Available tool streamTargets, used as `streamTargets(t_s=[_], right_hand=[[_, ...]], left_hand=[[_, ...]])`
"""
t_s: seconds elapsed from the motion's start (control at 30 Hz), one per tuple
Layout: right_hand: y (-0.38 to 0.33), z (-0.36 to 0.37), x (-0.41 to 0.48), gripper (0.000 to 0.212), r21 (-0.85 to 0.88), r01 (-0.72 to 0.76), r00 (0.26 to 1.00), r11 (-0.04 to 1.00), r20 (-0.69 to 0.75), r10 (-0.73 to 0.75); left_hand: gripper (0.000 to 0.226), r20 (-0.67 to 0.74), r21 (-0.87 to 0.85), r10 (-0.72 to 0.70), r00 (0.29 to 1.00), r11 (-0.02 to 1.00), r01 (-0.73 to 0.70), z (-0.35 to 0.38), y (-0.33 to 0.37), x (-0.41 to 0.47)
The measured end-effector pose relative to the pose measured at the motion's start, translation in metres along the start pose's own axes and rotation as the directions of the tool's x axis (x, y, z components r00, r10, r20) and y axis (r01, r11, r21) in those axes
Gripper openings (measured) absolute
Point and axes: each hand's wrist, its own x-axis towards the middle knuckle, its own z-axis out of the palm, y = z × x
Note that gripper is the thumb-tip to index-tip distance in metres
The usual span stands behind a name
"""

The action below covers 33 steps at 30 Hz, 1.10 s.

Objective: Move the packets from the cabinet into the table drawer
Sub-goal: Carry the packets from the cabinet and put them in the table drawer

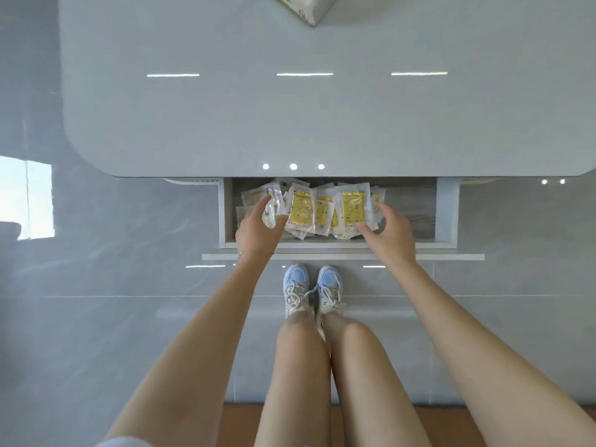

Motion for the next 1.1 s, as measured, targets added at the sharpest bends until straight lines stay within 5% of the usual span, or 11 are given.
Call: streamTargets(t_s=[0.13, 0.33, 0.7, 0.87, 1.1], right_hand=[[-0.047, -0.051, -0.056, 0.062, -0.305, 0.281, 0.956, 0.910, 0.174, -0.237], [-0.120, -0.092, -0.128, 0.074, -0.544, 0.406, 0.909, 0.734, 0.322, -0.264], [-0.269, -0.038, -0.255, 0.076, -0.581, 0.702, 0.710, 0.412, 0.522, -0.472], [-0.360, 0.046, -0.310, 0.076, -0.563, 0.799, 0.576, 0.212, 0.615, -0.539], [-0.453, 0.174, -0.402, 0.076, -0.503, 0.864, 0.440, 0.013, 0.742, -0.507]], left_hand=[[0.061, 0.078, 0.295, 0.125, 0.989, 0.945, -0.142, -0.067, 0.023, -0.064], [0.076, 0.155, 0.513, 0.100, 0.983, 0.842, -0.167, -0.138, 0.031, -0.149], [0.081, -0.144, 0.326, -0.073, 0.987, 0.938, 0.117, -0.267, -0.066, -0.242], [0.082, -0.293, 0.210, -0.228, 0.929, 0.932, 0.295, -0.337, -0.161, -0.269], [0.081, -0.322, -0.040, -0.509, 0.798, 0.850, 0.526, -0.407, -0.290, -0.318]])
